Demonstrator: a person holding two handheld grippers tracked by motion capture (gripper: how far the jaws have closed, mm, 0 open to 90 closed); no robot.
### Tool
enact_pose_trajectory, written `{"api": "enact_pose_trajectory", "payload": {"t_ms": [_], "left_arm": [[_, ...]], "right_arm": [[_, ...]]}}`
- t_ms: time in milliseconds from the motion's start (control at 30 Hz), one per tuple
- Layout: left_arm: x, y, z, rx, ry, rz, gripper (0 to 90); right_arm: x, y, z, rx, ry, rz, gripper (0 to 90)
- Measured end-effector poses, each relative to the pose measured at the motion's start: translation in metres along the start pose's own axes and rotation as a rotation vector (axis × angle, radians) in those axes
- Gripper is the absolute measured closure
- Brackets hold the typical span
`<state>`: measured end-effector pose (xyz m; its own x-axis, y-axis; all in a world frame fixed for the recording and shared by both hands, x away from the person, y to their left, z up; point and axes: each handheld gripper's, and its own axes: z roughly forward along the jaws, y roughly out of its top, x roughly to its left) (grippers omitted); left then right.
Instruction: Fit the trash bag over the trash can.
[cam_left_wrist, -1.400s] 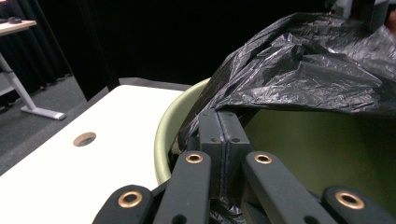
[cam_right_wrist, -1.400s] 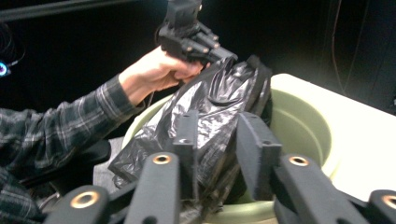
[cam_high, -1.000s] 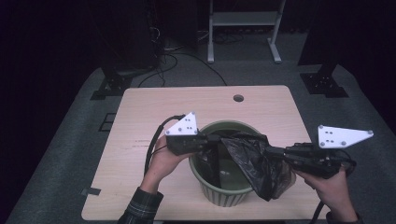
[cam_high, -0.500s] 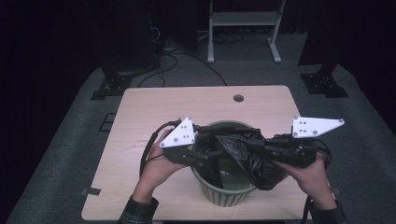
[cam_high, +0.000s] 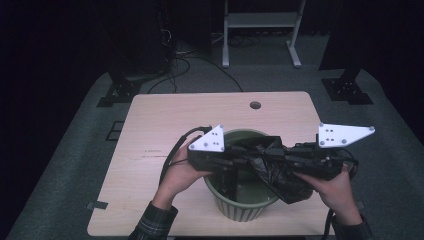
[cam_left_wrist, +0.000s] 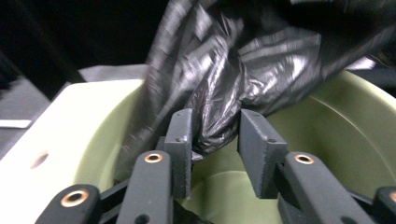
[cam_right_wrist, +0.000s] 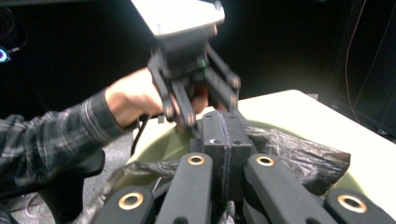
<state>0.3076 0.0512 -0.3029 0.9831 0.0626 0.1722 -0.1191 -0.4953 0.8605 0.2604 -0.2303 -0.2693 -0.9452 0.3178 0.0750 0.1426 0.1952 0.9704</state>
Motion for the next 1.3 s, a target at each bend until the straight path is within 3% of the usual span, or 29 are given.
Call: {"api": "enact_pose_trajectory", "payload": {"t_ms": [100,200,333,467,667,833,1033,1300], "left_arm": [[-0.006,0.003,0.007,0.042,-0.016,0.032,67.0],[-0.01,0.004,0.006,0.049,-0.037,0.038,67.0],[-0.013,0.001,0.002,0.005,-0.059,0.027,66.2],[-0.01,-0.003,-0.008,-0.054,-0.042,-0.012,60.2],[-0.009,-0.008,-0.032,-0.133,0.021,-0.066,47.6],[-0.013,-0.006,-0.046,-0.18,0.067,-0.066,42.4],[-0.018,0.006,-0.048,-0.2,0.066,-0.026,45.9],[-0.016,0.012,-0.05,-0.224,0.064,-0.05,55.6]], "right_arm": [[0.0,0.006,0.002,-0.016,0.007,-0.006,90.0],[0.0,0.011,0.009,-0.032,0.018,-0.012,90.0],[-0.003,0.017,0.024,-0.042,0.035,-0.01,90.0],[-0.005,0.022,0.04,-0.031,0.049,-0.009,90.0],[-0.012,0.021,0.051,-0.003,-0.011,-0.014,90.0],[-0.018,0.014,0.055,0.037,-0.101,-0.011,90.0],[-0.021,0.009,0.061,0.067,-0.129,-0.007,90.0],[-0.023,0.005,0.06,0.079,-0.149,-0.01,90.0]]}}
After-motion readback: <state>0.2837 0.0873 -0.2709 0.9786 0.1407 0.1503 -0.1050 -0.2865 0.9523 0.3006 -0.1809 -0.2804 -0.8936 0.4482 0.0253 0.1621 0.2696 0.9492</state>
